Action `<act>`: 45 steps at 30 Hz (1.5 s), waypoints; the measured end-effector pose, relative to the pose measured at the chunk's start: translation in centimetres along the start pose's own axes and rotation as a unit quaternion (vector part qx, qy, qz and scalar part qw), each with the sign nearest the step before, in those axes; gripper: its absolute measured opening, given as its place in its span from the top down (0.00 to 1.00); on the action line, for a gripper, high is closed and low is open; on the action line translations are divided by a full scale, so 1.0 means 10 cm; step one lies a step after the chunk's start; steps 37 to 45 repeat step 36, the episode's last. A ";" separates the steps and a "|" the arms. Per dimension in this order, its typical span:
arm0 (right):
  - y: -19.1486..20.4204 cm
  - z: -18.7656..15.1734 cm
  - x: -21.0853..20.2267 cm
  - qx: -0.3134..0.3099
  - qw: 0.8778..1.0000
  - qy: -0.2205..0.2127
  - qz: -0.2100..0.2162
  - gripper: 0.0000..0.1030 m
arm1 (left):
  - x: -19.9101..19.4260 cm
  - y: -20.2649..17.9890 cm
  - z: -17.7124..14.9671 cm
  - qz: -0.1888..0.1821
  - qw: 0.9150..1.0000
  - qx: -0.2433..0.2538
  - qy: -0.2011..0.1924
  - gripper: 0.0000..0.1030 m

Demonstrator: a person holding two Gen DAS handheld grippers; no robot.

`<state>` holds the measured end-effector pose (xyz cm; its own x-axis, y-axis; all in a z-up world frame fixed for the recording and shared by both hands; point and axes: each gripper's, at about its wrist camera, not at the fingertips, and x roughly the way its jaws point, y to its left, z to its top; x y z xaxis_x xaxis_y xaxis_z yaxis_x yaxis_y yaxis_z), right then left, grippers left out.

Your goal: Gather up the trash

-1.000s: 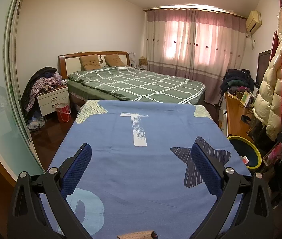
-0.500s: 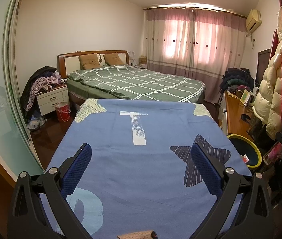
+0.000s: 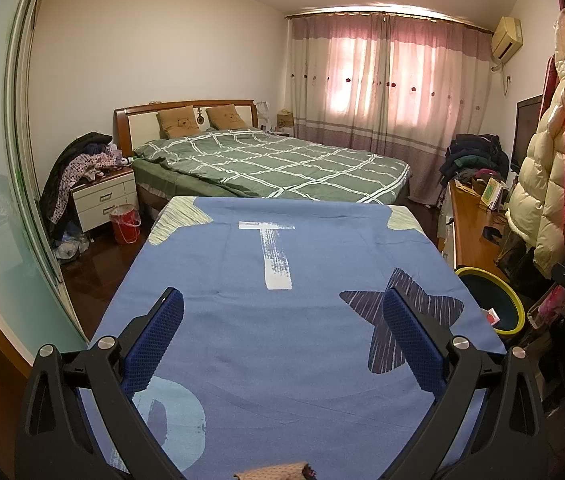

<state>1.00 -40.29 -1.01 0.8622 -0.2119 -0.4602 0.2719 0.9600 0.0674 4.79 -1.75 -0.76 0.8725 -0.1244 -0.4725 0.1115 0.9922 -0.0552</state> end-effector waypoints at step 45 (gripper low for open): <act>0.43 -0.05 0.80 -0.004 0.991 0.097 0.090 0.07 | 1.20 0.28 0.13 0.020 0.996 -0.003 0.091 0.05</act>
